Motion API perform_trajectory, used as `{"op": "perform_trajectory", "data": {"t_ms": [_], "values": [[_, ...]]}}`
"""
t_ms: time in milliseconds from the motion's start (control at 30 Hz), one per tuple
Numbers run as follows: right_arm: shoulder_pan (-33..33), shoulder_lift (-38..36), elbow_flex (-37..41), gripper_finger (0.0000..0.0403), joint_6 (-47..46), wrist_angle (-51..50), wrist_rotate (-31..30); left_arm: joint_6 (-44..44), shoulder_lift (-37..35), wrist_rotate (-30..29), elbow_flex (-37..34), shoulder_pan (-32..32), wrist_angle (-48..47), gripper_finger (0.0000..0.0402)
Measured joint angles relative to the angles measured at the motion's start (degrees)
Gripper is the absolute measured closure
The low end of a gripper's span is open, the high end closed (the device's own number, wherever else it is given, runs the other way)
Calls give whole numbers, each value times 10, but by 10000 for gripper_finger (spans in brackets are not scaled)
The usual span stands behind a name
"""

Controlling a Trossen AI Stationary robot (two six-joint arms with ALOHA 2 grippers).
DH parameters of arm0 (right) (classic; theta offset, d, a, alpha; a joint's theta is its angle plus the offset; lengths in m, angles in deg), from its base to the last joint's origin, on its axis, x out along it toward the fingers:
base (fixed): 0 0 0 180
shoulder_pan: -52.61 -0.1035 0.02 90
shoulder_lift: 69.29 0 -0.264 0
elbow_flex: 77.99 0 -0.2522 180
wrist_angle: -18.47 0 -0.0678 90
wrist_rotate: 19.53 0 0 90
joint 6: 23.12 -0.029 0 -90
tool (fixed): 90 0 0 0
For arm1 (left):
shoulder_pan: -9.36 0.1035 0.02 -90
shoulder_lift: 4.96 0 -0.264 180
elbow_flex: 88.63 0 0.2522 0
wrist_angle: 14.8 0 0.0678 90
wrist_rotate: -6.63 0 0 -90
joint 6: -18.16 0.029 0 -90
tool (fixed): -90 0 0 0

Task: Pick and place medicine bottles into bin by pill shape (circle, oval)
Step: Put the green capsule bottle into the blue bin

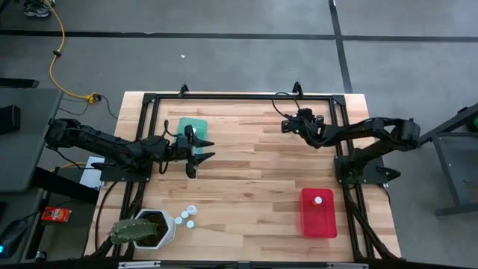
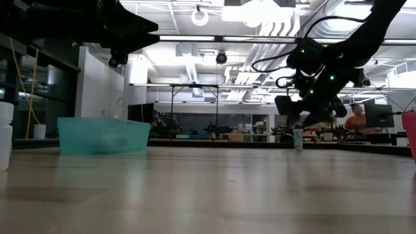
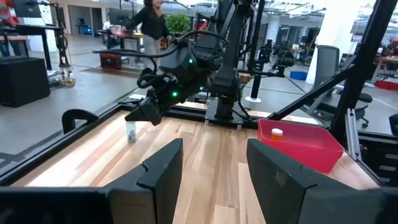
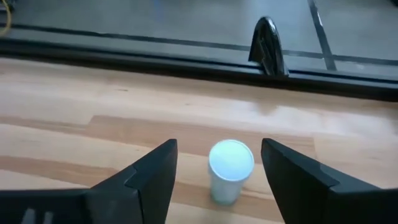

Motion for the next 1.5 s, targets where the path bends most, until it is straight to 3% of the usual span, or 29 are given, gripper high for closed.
{"op": "perform_trajectory", "data": {"t_ms": [267,467,700,1233,1500], "values": [[13,35,0,153,-3,28,-16,-1,0,0,0,0,0,233],[34,50,0,153,-14,30,23,-1,0,0,0,0,-7,233],[37,59,0,157,-14,38,23,-5,0,0,0,0,-13,233],[37,59,0,276,-8,38,21,-5,0,0,0,0,-13,233],[23,21,0,298,29,38,20,-5,0,0,0,0,-13,233]]}}
